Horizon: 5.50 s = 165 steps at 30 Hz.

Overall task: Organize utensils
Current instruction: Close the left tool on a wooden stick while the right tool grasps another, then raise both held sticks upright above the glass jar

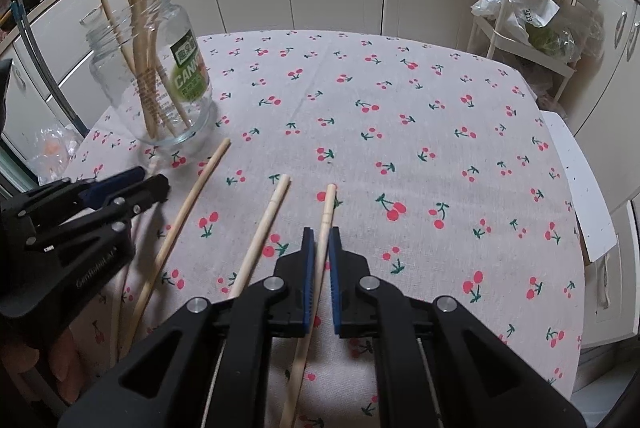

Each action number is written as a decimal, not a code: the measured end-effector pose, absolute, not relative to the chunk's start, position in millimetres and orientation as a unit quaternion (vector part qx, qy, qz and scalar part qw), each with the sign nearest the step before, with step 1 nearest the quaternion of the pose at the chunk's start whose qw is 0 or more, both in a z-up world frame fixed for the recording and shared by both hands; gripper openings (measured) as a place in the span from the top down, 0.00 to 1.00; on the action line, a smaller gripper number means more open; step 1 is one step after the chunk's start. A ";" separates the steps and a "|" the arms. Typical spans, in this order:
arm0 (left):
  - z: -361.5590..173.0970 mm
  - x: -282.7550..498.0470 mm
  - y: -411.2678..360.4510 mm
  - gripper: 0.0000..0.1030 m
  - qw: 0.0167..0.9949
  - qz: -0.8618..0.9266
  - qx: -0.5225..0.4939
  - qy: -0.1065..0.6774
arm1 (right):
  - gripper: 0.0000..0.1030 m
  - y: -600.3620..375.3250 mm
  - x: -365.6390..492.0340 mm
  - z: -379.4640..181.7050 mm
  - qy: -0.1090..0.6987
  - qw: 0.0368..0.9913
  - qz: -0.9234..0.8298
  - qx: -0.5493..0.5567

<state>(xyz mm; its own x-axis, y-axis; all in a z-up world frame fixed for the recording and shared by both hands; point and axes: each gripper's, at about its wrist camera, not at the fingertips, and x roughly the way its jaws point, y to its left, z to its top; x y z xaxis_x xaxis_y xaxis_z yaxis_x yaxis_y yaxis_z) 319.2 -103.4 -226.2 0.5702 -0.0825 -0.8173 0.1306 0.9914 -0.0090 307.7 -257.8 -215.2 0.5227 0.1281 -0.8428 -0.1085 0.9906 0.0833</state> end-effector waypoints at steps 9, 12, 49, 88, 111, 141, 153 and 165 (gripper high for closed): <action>-224.1 306.3 -116.0 0.95 0.875 -0.134 0.047 0.462 | 0.94 -269.7 289.9 -210.6 0.493 0.866 0.068 0.054; -223.8 305.5 -110.7 0.94 0.872 -0.136 0.046 0.468 | 0.82 -268.8 289.3 -210.6 0.492 0.867 0.063 0.038; -222.2 311.1 -98.3 0.93 0.862 -0.123 0.070 0.487 | 0.90 -266.3 291.7 -213.1 0.499 0.864 0.071 0.015; -151.4 273.2 -73.7 0.95 0.894 -0.153 0.009 0.421 | 0.94 -284.5 243.3 -155.0 0.411 0.880 0.134 0.195; -12.1 335.1 -3.6 0.95 0.964 -0.094 -0.207 0.138 | 0.94 -251.5 273.0 -36.4 0.115 0.969 0.087 0.201; -66.4 384.9 7.5 0.95 0.966 -0.005 -0.249 0.061 | 0.94 -239.9 303.6 -27.7 0.070 0.970 0.113 0.202; -55.8 375.8 17.6 0.95 0.964 -0.003 -0.265 0.026 | 0.94 -220.1 318.7 -40.4 0.098 0.969 0.128 0.185; -56.8 383.5 20.2 0.95 0.962 -0.002 -0.272 0.025 | 0.94 -201.9 336.9 -75.1 0.155 0.967 0.139 0.149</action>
<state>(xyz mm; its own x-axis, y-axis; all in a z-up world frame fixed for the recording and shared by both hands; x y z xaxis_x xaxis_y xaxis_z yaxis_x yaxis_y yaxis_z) 383.5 20.2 -56.8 0.9987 -0.0169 -0.0474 -0.0104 0.8525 -0.5226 336.9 -201.9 -75.1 0.9128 0.3158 -0.2589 -0.2233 0.9169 0.3308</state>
